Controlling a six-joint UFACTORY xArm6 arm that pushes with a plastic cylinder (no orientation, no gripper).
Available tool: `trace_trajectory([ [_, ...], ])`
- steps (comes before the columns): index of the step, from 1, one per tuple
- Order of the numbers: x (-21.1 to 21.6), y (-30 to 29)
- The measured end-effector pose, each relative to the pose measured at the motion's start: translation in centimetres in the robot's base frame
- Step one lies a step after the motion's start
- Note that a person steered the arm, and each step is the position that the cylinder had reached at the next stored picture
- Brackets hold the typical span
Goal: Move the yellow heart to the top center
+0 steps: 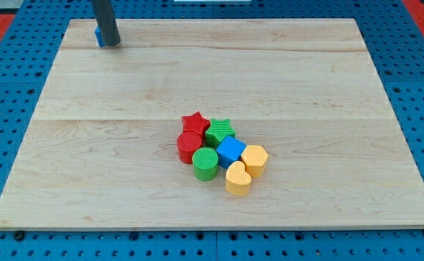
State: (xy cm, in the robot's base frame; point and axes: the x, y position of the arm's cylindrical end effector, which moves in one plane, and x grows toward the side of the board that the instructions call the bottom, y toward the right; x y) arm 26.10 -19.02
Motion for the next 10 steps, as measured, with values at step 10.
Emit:
trace_trajectory([
  [10, 24.7, 7.7],
])
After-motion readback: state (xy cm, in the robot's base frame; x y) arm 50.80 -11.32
